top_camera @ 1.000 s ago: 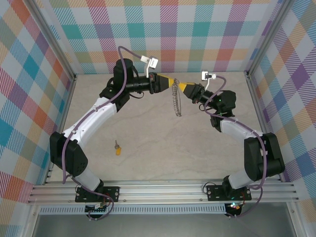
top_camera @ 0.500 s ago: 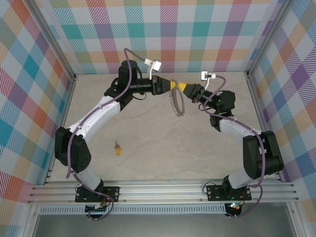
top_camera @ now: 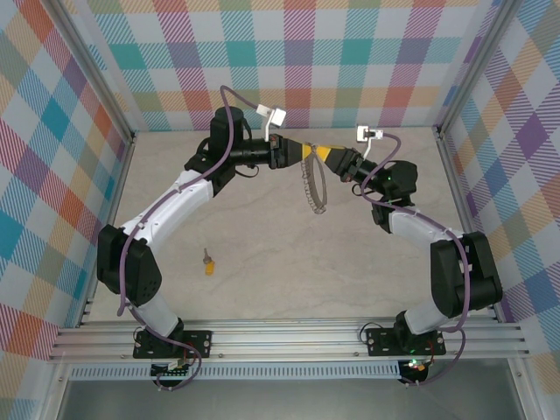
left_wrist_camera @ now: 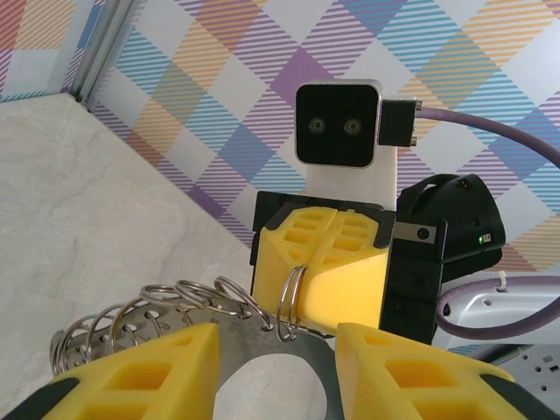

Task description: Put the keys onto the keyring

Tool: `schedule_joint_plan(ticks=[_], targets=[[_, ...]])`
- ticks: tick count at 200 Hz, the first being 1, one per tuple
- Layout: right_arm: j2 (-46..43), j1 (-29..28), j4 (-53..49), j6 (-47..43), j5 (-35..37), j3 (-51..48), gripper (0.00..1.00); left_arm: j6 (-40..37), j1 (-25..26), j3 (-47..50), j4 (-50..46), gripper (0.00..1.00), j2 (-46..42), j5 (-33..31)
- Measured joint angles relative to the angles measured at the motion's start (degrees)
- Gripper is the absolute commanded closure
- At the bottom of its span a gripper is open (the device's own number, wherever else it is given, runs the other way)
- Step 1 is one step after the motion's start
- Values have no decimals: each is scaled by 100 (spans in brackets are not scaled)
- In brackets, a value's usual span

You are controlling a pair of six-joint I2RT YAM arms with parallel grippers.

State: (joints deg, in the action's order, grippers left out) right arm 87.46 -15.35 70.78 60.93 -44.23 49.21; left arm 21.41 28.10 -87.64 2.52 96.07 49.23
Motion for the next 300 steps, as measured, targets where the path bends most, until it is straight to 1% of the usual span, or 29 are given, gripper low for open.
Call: schedule_joint_plan(ticks=[66,136,181,200,213,227,256,300], targets=[[81,0,39,39,0,2,100,0,70,-37,7,58,11,92],[122,0,57,107,-39,4,100,0,129,-37,9,60,13,129],[122,4,74,125,-39,4,100,0,140,-83,15,65,90,127],[122,15,79,125,-37,4,100,11,140,-116,4,74,109,122],[122,20,96,127,-37,4,100,-15,140,-144,4,76,133,125],[122,31,120,127,-39,7,100,-17,140,-157,7,76,162,127],[122,37,118,127,-31,7,100,-24,144,-227,4,65,223,162],[122,39,116,127,-20,7,100,-59,162,-264,-2,56,247,214]])
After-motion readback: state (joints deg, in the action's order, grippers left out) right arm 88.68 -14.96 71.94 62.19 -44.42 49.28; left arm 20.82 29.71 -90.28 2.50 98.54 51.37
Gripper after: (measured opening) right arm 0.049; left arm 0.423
